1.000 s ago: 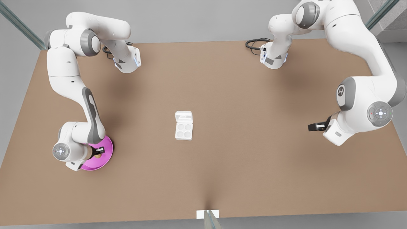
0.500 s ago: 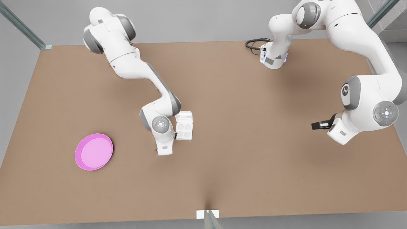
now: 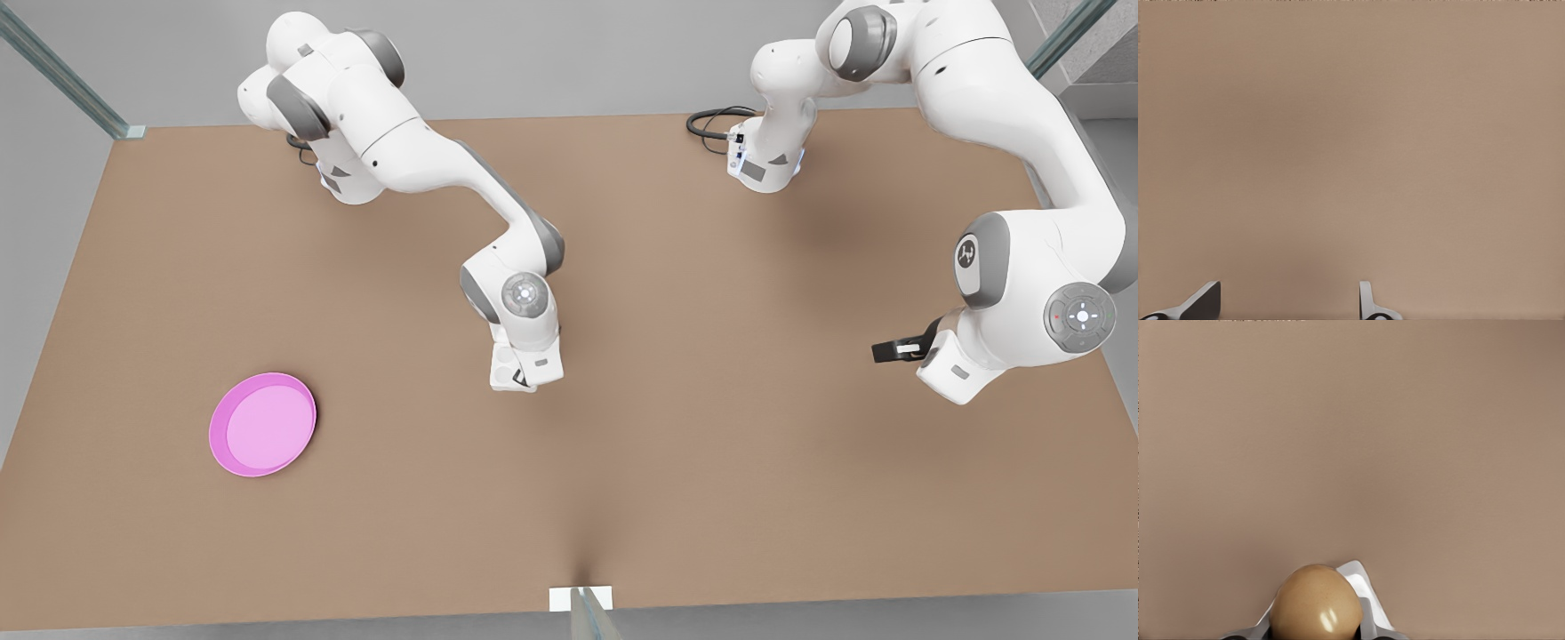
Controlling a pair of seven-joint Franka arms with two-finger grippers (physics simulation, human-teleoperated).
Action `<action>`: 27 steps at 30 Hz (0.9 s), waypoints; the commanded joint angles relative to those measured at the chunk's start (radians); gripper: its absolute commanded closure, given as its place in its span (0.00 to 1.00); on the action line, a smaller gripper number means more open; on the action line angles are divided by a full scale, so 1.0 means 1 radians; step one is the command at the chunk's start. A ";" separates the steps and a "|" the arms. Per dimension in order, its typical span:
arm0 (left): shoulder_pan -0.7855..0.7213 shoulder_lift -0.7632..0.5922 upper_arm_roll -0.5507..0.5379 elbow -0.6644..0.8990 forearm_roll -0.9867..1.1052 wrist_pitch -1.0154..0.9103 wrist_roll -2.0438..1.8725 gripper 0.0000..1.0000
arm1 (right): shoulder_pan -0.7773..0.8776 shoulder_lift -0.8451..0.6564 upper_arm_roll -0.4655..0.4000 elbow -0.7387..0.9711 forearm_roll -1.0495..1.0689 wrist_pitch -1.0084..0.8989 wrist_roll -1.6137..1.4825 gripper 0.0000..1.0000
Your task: Pack egg into the box and close the box lid
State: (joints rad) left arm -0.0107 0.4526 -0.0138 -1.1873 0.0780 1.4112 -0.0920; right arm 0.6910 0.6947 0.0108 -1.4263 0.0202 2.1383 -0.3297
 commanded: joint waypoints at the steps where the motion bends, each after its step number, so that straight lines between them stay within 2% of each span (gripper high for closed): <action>1: 0.000 0.000 0.000 0.000 0.000 0.000 0.000 0.00 | -0.001 0.000 0.003 0.000 -0.016 0.000 0.009 0.41; 5: 0.000 0.000 0.000 0.000 0.002 -0.001 -0.002 0.00 | -0.021 -0.008 0.005 -0.062 0.000 -0.018 -0.003 0.41; 8: -0.002 0.000 -0.002 0.000 0.002 -0.001 -0.005 0.00 | -0.037 -0.037 0.005 -0.069 0.000 -0.138 -0.028 0.41; 14: -0.052 0.009 -0.003 -0.008 0.065 -0.005 -0.008 0.00 | -0.065 -0.034 0.005 -0.071 -0.008 -0.143 -0.028 0.41; 20: -0.041 0.009 -0.002 -0.008 0.060 -0.044 0.023 0.00 | -0.065 -0.034 0.005 -0.080 -0.008 -0.135 -0.019 0.41; 22: -0.041 0.009 -0.002 -0.008 0.062 -0.046 0.021 0.00 | -0.065 -0.034 0.005 -0.079 0.000 -0.133 -0.017 0.00; 27: -0.041 0.009 0.000 -0.008 0.062 -0.055 0.021 0.00 | -0.062 -0.034 0.005 -0.077 0.001 -0.133 -0.017 0.00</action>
State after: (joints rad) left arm -0.0522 0.4618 -0.0138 -1.1950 0.1388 1.3560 -0.0720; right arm 0.6289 0.6612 0.0153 -1.5033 0.0215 2.0041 -0.3444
